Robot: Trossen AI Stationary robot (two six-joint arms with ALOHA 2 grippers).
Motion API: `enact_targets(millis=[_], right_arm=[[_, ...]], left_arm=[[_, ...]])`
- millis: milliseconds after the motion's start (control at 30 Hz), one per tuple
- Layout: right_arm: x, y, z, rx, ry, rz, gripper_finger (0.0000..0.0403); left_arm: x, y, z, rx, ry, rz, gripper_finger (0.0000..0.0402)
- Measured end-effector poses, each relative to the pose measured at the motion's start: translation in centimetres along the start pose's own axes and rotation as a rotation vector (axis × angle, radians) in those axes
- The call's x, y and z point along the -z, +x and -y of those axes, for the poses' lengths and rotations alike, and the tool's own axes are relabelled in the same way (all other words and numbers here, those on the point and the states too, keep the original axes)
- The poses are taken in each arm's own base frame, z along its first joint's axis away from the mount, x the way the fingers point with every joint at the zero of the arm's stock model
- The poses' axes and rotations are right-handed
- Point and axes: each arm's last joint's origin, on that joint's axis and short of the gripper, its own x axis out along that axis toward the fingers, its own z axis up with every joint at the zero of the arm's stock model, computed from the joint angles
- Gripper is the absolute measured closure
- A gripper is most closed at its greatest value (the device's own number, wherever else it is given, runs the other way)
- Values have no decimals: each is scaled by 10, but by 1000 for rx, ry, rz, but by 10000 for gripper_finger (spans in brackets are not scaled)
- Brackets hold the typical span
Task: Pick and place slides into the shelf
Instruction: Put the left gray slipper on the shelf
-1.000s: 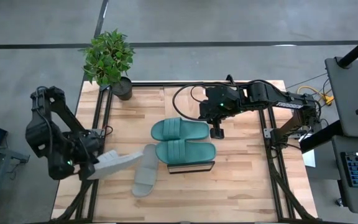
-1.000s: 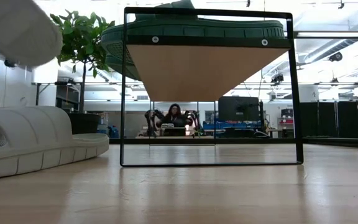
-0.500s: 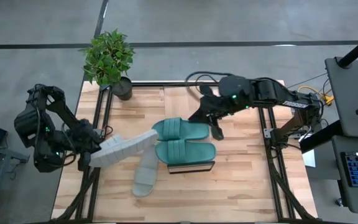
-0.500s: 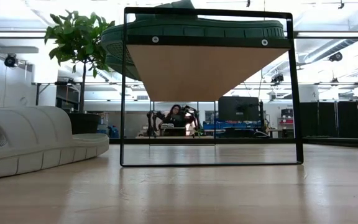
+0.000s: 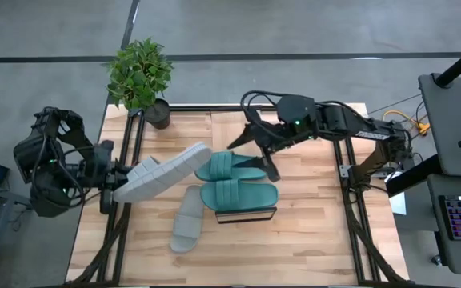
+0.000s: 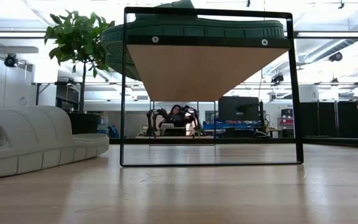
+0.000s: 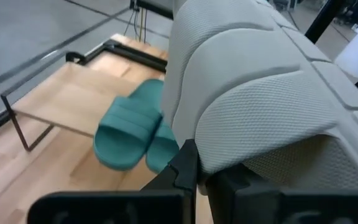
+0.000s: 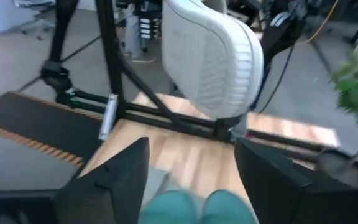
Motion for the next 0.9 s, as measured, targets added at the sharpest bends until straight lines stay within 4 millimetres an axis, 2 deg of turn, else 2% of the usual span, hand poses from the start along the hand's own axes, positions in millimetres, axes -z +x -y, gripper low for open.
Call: enact_targets(millis=[133,400,667,900], right_arm=[[-4,6,7,23,-35,59,158],[-7,8,26,79,-10,129,156],[-2,29,32,65,-15,132,156],[-6,38,33,16,-28,187,156]], left_arm=[[0,1,2,-5,18,21,401],[3,5,9,-41,56,61,401],[7,10,17,-74,96,96,401],[8,12,18,-84,101,103,401]])
